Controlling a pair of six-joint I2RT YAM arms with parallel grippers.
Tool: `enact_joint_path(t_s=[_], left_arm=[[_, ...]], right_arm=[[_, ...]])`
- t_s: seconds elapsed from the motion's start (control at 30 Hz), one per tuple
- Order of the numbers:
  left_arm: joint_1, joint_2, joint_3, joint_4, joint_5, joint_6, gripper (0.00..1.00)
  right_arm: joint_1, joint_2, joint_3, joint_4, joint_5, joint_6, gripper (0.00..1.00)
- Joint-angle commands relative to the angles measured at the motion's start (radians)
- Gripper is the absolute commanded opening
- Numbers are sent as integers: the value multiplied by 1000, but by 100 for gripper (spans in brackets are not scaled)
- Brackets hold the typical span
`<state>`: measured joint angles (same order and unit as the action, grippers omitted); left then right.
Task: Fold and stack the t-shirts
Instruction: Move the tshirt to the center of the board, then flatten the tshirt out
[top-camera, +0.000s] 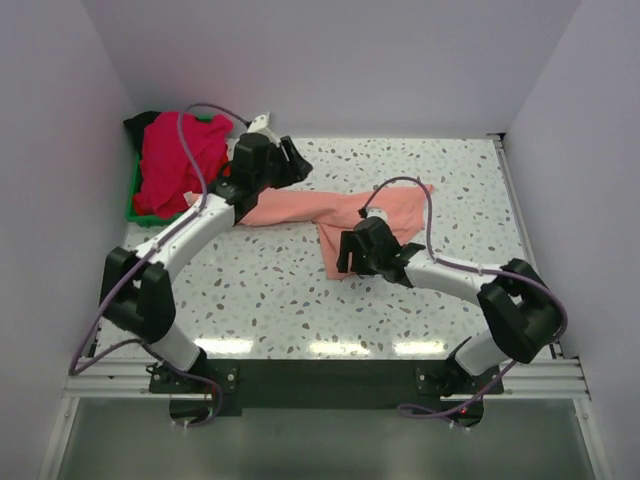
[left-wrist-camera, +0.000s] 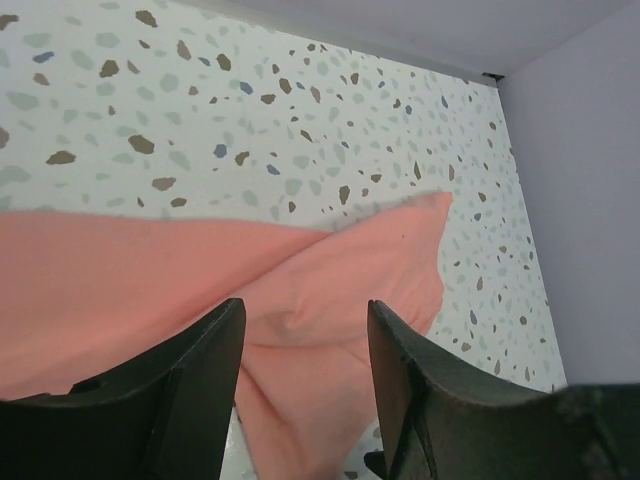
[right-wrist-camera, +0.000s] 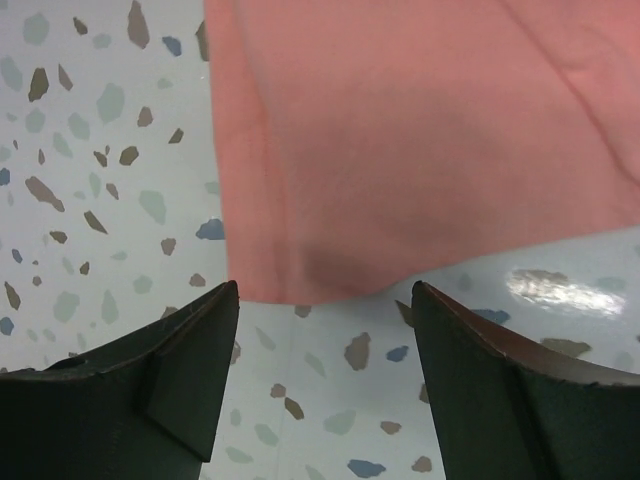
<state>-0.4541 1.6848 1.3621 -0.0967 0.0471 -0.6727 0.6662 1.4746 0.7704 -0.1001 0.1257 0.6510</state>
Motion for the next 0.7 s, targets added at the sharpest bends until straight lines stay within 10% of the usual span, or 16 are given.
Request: enact_joint_path(t_s=[0.0, 0.5, 0.67], left_arm=[[23, -154, -163, 34, -98, -25, 57], [210, -404, -408, -37, -67, -18, 59], [210, -410, -442, -29, -59, -41, 58]], right_arm=[[93, 82, 105, 63, 147, -1, 73], [204, 366, 313, -71, 275, -59, 61], [205, 365, 305, -154, 318, -63, 28]])
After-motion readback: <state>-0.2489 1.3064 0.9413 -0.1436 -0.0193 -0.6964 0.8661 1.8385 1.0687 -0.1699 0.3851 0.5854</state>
